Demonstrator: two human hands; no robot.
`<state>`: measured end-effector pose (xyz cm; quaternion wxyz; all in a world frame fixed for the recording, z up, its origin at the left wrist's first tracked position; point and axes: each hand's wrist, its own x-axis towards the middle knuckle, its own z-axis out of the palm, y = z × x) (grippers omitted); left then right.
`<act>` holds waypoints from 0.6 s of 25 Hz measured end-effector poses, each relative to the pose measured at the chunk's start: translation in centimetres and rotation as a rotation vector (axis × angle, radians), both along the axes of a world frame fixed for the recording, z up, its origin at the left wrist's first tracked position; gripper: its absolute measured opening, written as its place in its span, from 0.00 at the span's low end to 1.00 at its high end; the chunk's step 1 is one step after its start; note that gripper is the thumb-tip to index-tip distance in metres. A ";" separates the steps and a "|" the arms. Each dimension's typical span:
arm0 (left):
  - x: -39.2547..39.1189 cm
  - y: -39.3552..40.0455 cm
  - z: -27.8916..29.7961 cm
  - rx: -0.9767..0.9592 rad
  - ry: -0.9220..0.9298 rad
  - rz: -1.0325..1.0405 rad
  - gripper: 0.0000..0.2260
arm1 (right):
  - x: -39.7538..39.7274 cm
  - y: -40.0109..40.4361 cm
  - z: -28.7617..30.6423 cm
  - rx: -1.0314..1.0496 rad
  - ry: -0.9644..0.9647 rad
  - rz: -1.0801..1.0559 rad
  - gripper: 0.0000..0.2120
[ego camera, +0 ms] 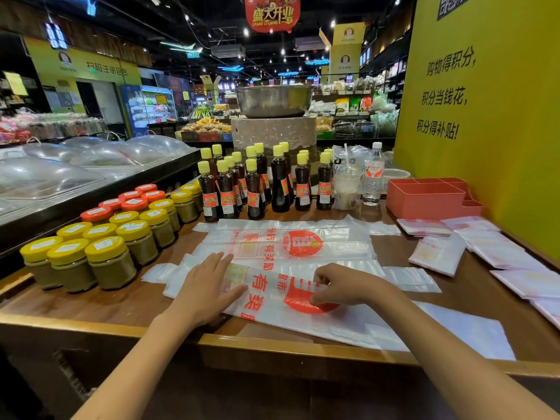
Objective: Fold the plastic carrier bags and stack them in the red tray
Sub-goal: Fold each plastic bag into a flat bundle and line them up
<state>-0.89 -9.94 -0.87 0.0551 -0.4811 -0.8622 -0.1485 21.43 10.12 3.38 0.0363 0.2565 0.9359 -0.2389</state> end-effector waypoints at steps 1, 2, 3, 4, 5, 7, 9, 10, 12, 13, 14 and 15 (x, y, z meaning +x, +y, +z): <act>0.1 0.1 0.1 0.014 0.007 0.001 0.38 | 0.1 0.0 0.0 -0.005 0.007 0.007 0.12; 0.1 0.2 0.0 0.023 0.010 0.000 0.38 | 0.2 0.0 -0.1 -0.009 0.016 0.013 0.12; 0.2 0.4 -0.1 0.027 0.011 0.000 0.38 | 0.2 0.1 -0.1 -0.015 0.031 0.013 0.11; 0.3 0.5 -0.1 0.031 0.013 0.000 0.38 | 0.2 0.2 -0.1 -0.024 0.048 0.007 0.11; 0.4 0.8 -0.2 0.039 0.018 -0.001 0.38 | 0.3 0.2 -0.1 -0.035 0.065 -0.003 0.10; 0.6 1.2 0.0 0.059 0.034 -0.004 0.37 | 0.3 0.4 -0.1 -0.064 0.097 -0.027 0.11; 0.9 1.7 0.2 0.073 0.050 -0.014 0.36 | 0.5 0.6 -0.1 -0.096 0.170 -0.060 0.11; 1.0 1.9 0.3 0.088 0.054 -0.026 0.35 | 0.6 0.6 -0.1 -0.128 0.224 -0.082 0.12; 1.6 2.4 0.5 0.162 0.062 -0.064 0.34 | 0.6 0.9 -0.1 -0.238 0.352 -0.154 0.11; 1.9 2.7 0.5 0.220 0.084 -0.084 0.34 | 0.6 1.1 -0.1 -0.300 0.410 -0.199 0.11; 2.4 3.0 0.5 0.279 0.115 -0.091 0.33 | 0.6 1.2 0.0 -0.348 0.462 -0.247 0.10; 3.0 3.4 0.5 0.329 0.129 -0.076 0.32 | 0.5 1.3 0.0 -0.387 0.509 -0.301 0.10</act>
